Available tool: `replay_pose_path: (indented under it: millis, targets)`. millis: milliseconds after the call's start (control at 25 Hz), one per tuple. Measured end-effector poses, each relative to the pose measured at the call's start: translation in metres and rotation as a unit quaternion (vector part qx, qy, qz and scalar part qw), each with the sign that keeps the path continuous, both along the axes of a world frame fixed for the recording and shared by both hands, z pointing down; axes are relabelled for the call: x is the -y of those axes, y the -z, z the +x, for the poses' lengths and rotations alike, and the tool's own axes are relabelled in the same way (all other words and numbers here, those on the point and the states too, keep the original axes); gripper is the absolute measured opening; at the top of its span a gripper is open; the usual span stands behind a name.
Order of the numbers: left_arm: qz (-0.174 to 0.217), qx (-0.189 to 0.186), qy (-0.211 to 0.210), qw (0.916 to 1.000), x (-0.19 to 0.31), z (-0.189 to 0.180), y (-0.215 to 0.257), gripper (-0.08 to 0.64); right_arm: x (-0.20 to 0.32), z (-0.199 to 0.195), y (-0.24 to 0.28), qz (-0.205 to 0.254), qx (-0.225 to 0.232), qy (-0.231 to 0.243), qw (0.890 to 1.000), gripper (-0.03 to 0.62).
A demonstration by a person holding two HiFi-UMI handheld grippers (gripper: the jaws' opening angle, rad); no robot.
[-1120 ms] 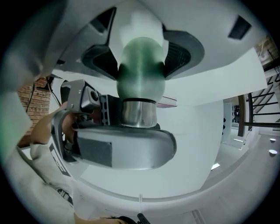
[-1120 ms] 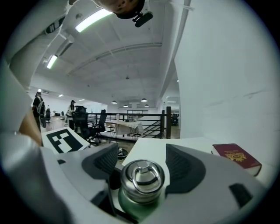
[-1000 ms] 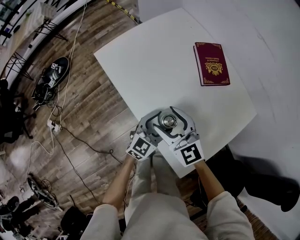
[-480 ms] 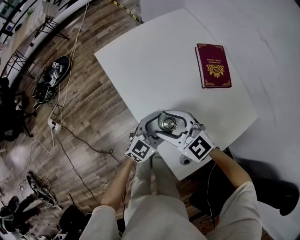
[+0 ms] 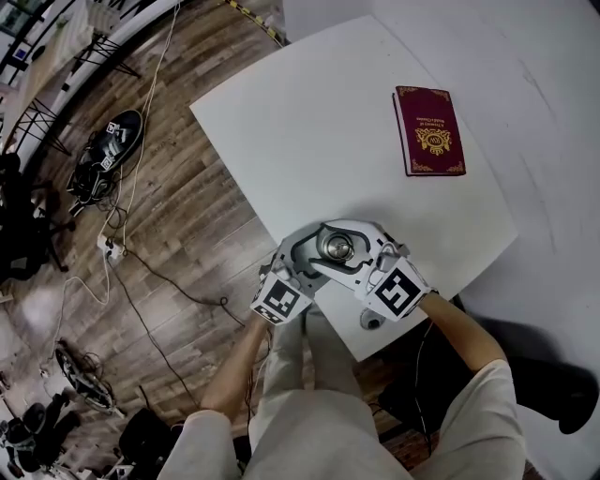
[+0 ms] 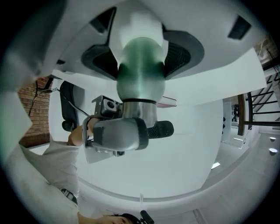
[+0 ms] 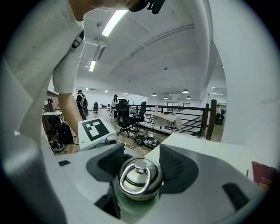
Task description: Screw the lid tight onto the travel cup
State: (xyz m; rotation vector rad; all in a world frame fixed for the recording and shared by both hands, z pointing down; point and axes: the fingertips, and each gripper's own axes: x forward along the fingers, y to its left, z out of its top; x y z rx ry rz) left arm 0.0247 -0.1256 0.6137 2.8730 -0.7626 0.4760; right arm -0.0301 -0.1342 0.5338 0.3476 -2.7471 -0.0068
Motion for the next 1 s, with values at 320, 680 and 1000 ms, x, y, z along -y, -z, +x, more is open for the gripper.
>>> replay_pose_path:
  millis: [320,680,1000]
  targets:
    - [0.001,0.000,0.001,1.0000,0.000,0.000,0.002,0.325,0.007,0.002,0.004,0.008,0.006,-0.073,0.997,0.249]
    - [0.001,0.001,0.004,1.0000,-0.001,-0.001,0.003,0.325,0.016,0.007,0.006,0.028,0.019,-0.185,0.982,0.249]
    - [-0.001,0.005,0.004,1.0000,0.000,0.000,0.000,0.325,0.025,0.015,0.008,0.041,0.032,-0.290,0.956,0.249]
